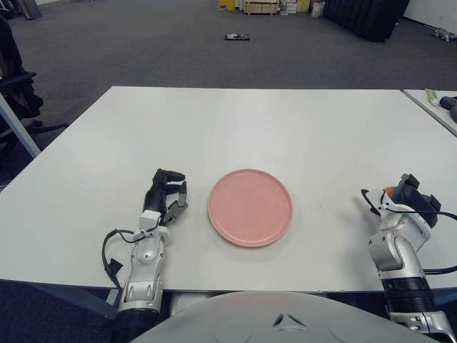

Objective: Put the apple into the plate.

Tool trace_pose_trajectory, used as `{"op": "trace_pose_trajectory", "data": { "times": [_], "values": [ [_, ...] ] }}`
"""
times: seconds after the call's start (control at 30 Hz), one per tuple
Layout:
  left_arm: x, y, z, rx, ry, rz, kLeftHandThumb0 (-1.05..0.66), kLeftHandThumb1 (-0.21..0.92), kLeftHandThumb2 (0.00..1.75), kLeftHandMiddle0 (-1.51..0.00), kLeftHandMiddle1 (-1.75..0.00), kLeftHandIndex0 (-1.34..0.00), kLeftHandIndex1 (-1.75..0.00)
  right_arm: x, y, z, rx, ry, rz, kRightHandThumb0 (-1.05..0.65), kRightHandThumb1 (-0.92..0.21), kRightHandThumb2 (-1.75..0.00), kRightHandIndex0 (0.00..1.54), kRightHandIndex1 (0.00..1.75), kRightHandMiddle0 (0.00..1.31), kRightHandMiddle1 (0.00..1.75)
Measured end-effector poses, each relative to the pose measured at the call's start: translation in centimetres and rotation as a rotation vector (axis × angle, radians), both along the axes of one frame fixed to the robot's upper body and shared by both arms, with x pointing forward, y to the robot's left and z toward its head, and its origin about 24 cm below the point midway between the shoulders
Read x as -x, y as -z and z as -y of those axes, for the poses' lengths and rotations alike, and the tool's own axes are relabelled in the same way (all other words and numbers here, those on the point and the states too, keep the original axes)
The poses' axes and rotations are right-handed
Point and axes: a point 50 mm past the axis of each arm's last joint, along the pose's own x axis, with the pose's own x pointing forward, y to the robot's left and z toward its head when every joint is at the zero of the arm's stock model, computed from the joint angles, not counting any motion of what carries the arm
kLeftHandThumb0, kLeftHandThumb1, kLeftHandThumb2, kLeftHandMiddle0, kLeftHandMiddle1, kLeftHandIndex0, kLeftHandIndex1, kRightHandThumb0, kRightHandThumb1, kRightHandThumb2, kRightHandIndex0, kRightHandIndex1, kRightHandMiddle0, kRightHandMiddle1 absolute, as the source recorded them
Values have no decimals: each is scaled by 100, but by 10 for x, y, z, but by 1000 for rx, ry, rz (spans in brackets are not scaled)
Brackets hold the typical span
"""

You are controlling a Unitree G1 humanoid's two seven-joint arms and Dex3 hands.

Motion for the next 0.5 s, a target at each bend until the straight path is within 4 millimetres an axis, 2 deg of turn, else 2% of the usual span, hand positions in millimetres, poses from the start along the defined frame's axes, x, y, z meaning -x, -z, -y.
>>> {"op": "trace_pose_trajectory", "data": {
  "times": [0.03, 0.07, 0.1, 0.13, 0.23, 0.27, 0.4, 0.5],
  "values": [
    [0, 0, 0, 0, 0, -1, -37, 78, 72, -48, -168, -28, -175, 0, 0, 1, -1, 2, -3, -88, -92, -80, 0, 83, 0, 71],
    [0, 0, 0, 0, -1, -2, -37, 78, 72, -49, -168, -27, -175, 0, 0, 1, -2, 4, -5, -88, -92, -81, 1, 84, 0, 82],
    [0, 0, 0, 0, -1, -3, -37, 78, 72, -49, -167, -27, -175, 1, 0, 2, -3, 6, -9, -88, -92, -81, 1, 87, 0, 99],
    [0, 0, 0, 0, -2, -3, -37, 79, 72, -49, -168, -27, -175, 1, -1, 2, -4, 8, -11, -86, -92, -82, 3, 91, 5, 126],
    [0, 0, 0, -1, -4, -4, -37, 79, 72, -48, -168, -27, -175, 1, -1, 3, -9, 15, -15, -84, -92, -83, 6, 95, 13, 159],
    [0, 0, 0, -2, -4, -5, -37, 79, 72, -48, -168, -27, -175, 2, -2, 3, -10, 18, -16, -83, -92, -83, 6, 96, 14, 162],
    [0, 0, 0, -2, -5, -5, -37, 79, 72, -48, -168, -27, -175, 2, -3, 2, -18, 23, -16, -79, -92, -84, 15, 102, 43, 172],
    [0, 0, 0, -1, -5, -6, -37, 78, 72, -48, -169, -27, -175, 2, -3, 2, -23, 30, -21, -79, -92, -85, 19, 103, 58, 174]
  ]
}}
